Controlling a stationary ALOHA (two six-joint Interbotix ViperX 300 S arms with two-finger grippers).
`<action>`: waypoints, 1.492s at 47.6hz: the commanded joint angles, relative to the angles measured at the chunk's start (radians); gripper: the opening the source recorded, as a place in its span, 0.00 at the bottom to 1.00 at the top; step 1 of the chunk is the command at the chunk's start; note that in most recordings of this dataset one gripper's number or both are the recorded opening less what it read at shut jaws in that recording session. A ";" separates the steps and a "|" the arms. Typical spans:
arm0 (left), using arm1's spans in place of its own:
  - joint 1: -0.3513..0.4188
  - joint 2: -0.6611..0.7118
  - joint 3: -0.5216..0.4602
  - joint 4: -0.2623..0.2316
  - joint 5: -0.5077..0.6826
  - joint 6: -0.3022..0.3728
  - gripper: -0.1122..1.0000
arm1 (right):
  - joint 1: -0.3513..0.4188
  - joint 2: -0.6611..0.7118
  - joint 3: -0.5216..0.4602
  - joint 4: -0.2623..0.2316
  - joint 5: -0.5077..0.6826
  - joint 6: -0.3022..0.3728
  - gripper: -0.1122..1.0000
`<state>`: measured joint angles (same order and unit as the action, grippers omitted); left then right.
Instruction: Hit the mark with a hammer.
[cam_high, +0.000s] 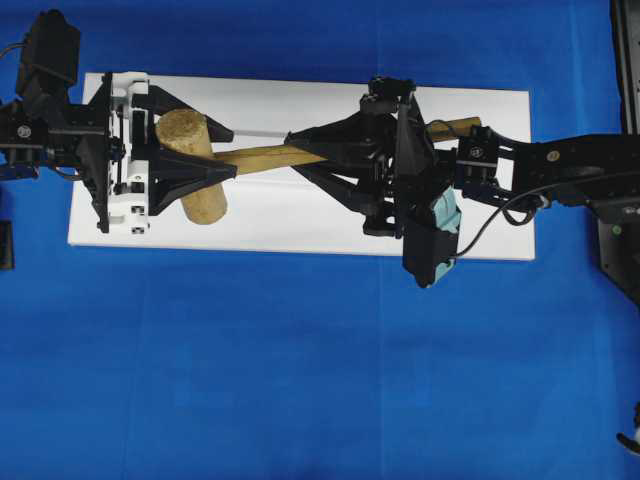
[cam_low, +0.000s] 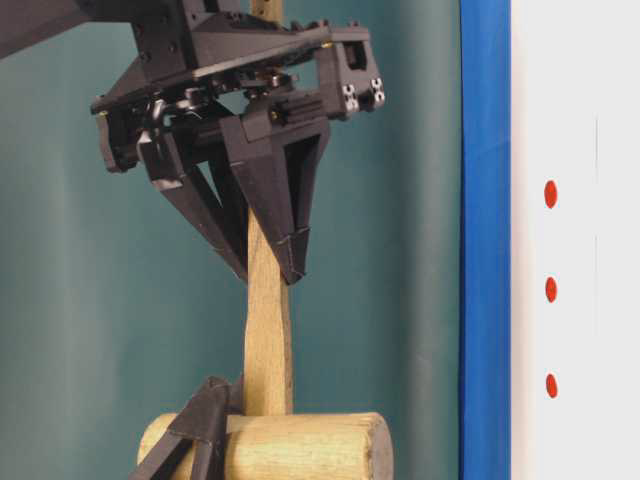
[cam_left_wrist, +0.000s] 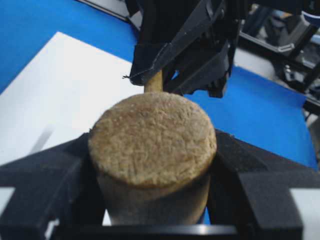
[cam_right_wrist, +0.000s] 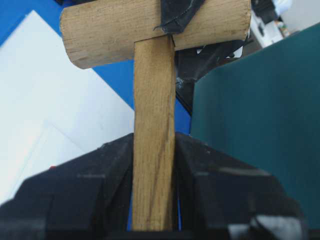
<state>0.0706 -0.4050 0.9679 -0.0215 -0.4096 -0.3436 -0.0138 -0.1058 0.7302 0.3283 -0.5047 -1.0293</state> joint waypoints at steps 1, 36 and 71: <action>0.005 -0.009 -0.018 0.003 -0.006 0.006 0.49 | 0.003 -0.034 -0.026 0.017 0.005 0.006 0.29; 0.005 -0.002 -0.029 0.012 0.087 0.360 0.49 | 0.003 -0.156 -0.009 0.345 0.285 0.127 0.97; -0.041 -0.006 -0.060 0.014 0.091 0.405 0.49 | -0.031 -0.049 -0.031 0.457 0.314 0.146 0.97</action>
<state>0.0337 -0.4004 0.9434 -0.0092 -0.3129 0.0598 -0.0430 -0.1503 0.7286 0.7823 -0.1871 -0.8851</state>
